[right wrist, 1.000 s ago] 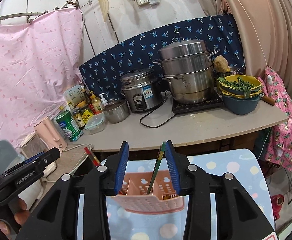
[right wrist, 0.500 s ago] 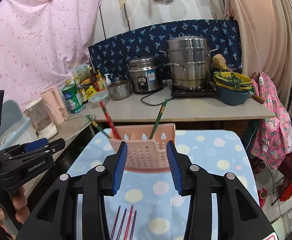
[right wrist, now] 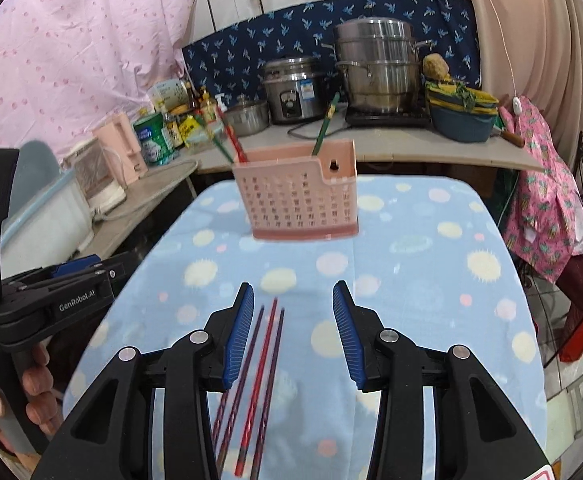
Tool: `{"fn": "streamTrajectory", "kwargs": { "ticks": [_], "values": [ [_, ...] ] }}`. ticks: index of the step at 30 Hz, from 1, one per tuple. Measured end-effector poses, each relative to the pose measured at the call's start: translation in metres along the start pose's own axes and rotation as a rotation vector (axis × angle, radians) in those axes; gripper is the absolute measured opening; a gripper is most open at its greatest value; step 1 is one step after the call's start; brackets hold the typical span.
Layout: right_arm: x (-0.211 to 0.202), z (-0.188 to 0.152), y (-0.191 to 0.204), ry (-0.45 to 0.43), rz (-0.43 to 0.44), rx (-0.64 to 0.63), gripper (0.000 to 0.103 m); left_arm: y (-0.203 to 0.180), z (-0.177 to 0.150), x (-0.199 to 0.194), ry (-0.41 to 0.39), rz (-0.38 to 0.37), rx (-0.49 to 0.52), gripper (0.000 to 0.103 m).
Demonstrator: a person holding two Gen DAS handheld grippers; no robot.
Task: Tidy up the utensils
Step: 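Withdraw both tools from the holder to the remaining dark red chopsticks, then grasp a dark red chopstick with the right tool while the left tool grasps another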
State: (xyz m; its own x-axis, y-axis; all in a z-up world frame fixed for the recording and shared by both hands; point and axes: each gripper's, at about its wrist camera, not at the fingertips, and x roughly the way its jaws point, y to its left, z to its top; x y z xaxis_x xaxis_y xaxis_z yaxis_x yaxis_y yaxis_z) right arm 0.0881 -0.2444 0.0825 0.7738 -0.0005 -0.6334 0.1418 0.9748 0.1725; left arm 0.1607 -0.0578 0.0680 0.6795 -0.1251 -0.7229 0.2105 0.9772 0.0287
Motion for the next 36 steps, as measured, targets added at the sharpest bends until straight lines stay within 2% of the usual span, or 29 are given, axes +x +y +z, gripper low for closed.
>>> {"fn": "streamTrajectory", "kwargs": {
  "ticks": [9,15,22,29,33,36],
  "values": [
    [0.008,-0.08,0.008,0.133,-0.021,-0.034,0.04,0.007,-0.063,0.012,0.086,-0.003,0.011,0.047],
    [0.013,-0.112,0.013,0.196,-0.012,-0.041,0.04,0.009,-0.094,0.014,0.134,-0.006,0.02,0.047],
    [0.018,-0.137,0.025,0.246,-0.014,-0.066,0.04,0.007,-0.121,0.017,0.185,-0.014,0.04,0.047],
    [0.026,-0.151,0.035,0.277,-0.013,-0.086,0.04,0.008,-0.132,0.019,0.209,-0.018,0.046,0.047],
    [0.031,-0.156,0.036,0.288,-0.013,-0.09,0.038,0.009,-0.137,0.021,0.219,-0.015,0.051,0.047],
    [0.034,-0.158,0.035,0.298,-0.014,-0.09,0.031,0.01,-0.139,0.023,0.227,-0.013,0.05,0.047]
  ]
}}
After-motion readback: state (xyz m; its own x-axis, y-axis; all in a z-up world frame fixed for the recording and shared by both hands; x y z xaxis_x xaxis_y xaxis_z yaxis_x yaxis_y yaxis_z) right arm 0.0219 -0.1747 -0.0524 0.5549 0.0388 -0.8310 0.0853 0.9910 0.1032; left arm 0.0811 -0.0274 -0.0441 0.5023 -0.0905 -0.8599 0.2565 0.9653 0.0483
